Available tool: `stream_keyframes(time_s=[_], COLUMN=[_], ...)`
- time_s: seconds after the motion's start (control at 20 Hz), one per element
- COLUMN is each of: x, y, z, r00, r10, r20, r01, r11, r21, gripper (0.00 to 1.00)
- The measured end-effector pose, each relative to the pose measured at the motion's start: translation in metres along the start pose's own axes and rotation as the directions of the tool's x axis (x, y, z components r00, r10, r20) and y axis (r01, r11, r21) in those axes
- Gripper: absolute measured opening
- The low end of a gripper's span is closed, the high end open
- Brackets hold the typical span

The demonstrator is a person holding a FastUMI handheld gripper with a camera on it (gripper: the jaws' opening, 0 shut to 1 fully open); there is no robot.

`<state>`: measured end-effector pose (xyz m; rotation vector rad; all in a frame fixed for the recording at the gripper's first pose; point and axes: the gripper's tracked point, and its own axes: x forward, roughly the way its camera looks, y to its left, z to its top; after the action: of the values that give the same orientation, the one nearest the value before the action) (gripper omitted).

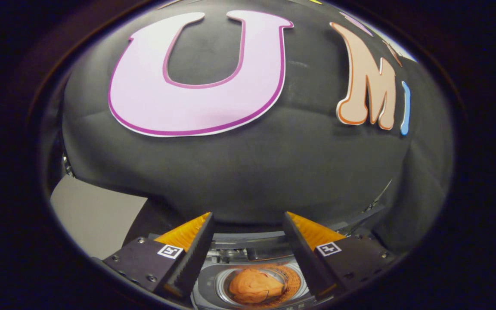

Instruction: Put the clothes into the washing machine and then close the washing machine lid.

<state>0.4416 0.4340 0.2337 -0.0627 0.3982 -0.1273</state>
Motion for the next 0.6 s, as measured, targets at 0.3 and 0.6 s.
stream_keyframes(time_s=[0.3,0.6], x=[-0.022,-0.047], y=[-0.001,-0.009], z=[-0.022,-0.063], r00=[1.0,0.999], r10=[0.013,0.032], r20=[0.006,-0.037], r01=[-0.013,-0.03], r11=[1.0,0.999], r21=[0.004,0.037], gripper=[0.97,0.98])
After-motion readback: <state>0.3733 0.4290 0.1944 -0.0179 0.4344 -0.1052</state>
